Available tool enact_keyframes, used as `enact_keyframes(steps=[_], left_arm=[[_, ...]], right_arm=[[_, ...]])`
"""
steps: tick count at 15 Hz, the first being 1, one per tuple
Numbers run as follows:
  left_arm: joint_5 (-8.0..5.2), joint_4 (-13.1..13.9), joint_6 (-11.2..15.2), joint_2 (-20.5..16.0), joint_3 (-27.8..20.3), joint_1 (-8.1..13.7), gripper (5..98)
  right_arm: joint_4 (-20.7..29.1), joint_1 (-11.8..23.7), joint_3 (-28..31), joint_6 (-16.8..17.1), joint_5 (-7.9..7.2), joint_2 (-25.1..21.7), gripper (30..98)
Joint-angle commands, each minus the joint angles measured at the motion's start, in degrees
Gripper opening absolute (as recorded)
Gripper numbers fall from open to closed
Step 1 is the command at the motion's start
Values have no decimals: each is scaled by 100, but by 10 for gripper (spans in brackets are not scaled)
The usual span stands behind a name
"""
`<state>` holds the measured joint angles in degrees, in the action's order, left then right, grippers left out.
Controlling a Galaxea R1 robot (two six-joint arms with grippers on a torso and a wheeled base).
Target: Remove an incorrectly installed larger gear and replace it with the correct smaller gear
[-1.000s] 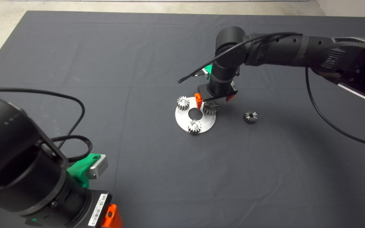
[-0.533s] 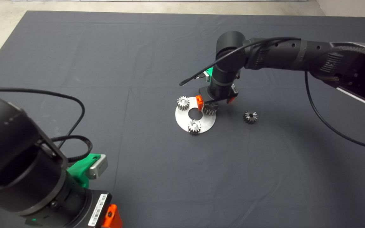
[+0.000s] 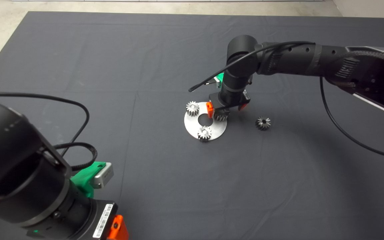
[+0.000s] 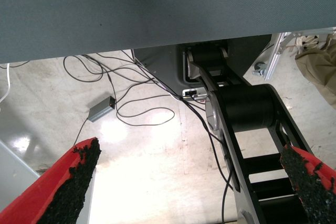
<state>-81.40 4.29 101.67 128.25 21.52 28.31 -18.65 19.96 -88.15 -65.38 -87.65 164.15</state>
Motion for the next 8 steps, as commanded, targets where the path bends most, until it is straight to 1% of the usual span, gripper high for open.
enact_keyframes(steps=[1,3,5,7,8], left_arm=[[-8,54,-7,-23,-35,70,883],[-8,54,-7,-31,-44,70,883],[-8,54,-2,-23,-44,73,883],[-8,55,1,-23,-44,70,883],[-8,54,-1,-23,-44,70,883]], right_arm=[[-184,123,10,8,-622,52,948],[-184,123,10,8,-622,52,948],[-183,123,10,8,-617,44,908],[-183,123,11,8,-613,35,899],[-183,123,10,8,-621,44,865]])
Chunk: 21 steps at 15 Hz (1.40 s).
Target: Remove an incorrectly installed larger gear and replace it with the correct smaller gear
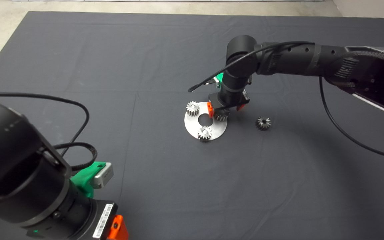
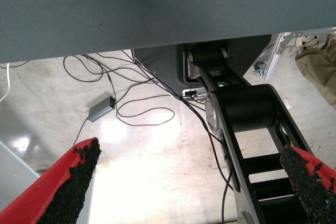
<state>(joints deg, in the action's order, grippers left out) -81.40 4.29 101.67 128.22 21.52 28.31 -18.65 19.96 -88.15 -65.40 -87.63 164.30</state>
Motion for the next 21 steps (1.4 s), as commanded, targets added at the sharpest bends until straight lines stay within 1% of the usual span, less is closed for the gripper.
enact_keyframes(steps=[1,2,4,6,7,8,10,11,14,16,17,18,21], left_arm=[[-8,54,2,-20,-44,70,883],[-8,63,2,-20,-44,71,883],[1,55,0,-11,-44,73,883],[-5,54,-6,-11,-35,70,883],[1,58,-1,-11,-35,70,883],[-8,55,-6,-20,-35,71,883],[1,54,-6,-20,-35,74,883],[-7,54,-6,-20,-35,70,883],[-6,54,-6,-18,-35,70,883],[1,59,-6,-20,-35,70,883],[1,56,-6,-20,-35,70,883],[1,55,-6,-20,-35,70,883],[1,63,-6,-12,-35,70,883]], right_arm=[[-183,123,10,10,-624,28,853],[-183,123,10,10,-624,37,850],[-183,123,19,10,-624,26,813],[-183,123,30,10,-618,-16,812],[-183,123,28,10,-624,1,773],[-183,123,19,10,-624,19,755],[-183,123,15,10,-624,45,750],[-183,123,10,1,-624,45,736],[-183,123,10,1,-624,28,659],[-183,123,19,-8,-624,37,657],[-183,123,9,-8,-624,37,626],[-183,123,1,-8,-624,37,616],[-183,123,1,-8,-624,28,616]])
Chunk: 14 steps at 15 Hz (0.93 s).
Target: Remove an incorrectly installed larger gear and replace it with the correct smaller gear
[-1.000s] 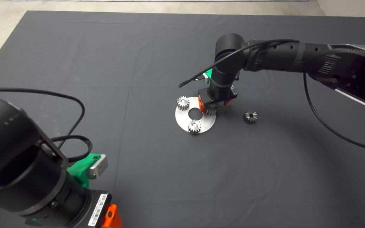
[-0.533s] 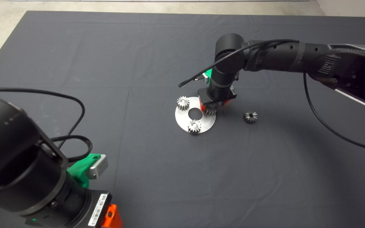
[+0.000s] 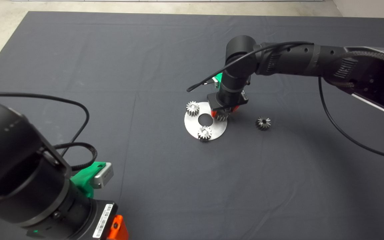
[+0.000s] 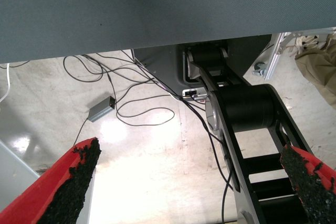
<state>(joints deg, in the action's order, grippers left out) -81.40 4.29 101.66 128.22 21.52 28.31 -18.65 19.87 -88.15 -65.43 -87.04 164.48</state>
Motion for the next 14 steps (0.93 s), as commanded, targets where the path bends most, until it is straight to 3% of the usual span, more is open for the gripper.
enact_keyframes(steps=[1,6,14], left_arm=[[1,63,-5,-11,-31,70,883],[1,62,-6,-19,-26,70,883],[1,63,-6,-20,-35,79,883]], right_arm=[[-183,131,1,-5,-683,11,616],[-183,131,1,-13,-683,19,533],[-183,131,1,-14,-683,19,514]])
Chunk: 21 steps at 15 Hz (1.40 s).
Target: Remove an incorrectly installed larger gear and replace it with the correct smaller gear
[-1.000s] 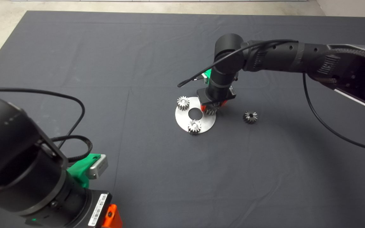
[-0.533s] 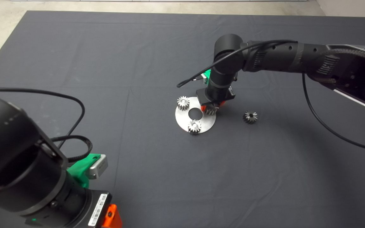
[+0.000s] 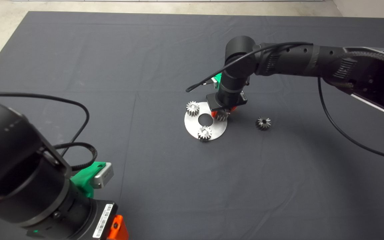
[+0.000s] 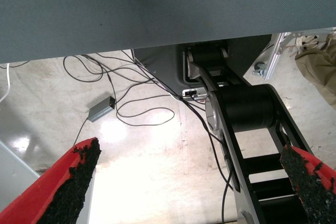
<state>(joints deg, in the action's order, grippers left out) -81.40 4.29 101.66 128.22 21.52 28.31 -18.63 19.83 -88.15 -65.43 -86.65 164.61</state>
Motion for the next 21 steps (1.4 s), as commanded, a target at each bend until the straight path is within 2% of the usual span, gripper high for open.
enact_keyframes(steps=[1,15,21], left_arm=[[-7,54,-6,-20,-35,71,883],[-8,54,-6,-17,-26,75,883],[-17,54,-6,-20,-22,70,883]], right_arm=[[-185,135,1,-14,-722,14,514],[-159,165,66,-49,-713,6,496],[-50,538,405,-172,-722,-3,495]])
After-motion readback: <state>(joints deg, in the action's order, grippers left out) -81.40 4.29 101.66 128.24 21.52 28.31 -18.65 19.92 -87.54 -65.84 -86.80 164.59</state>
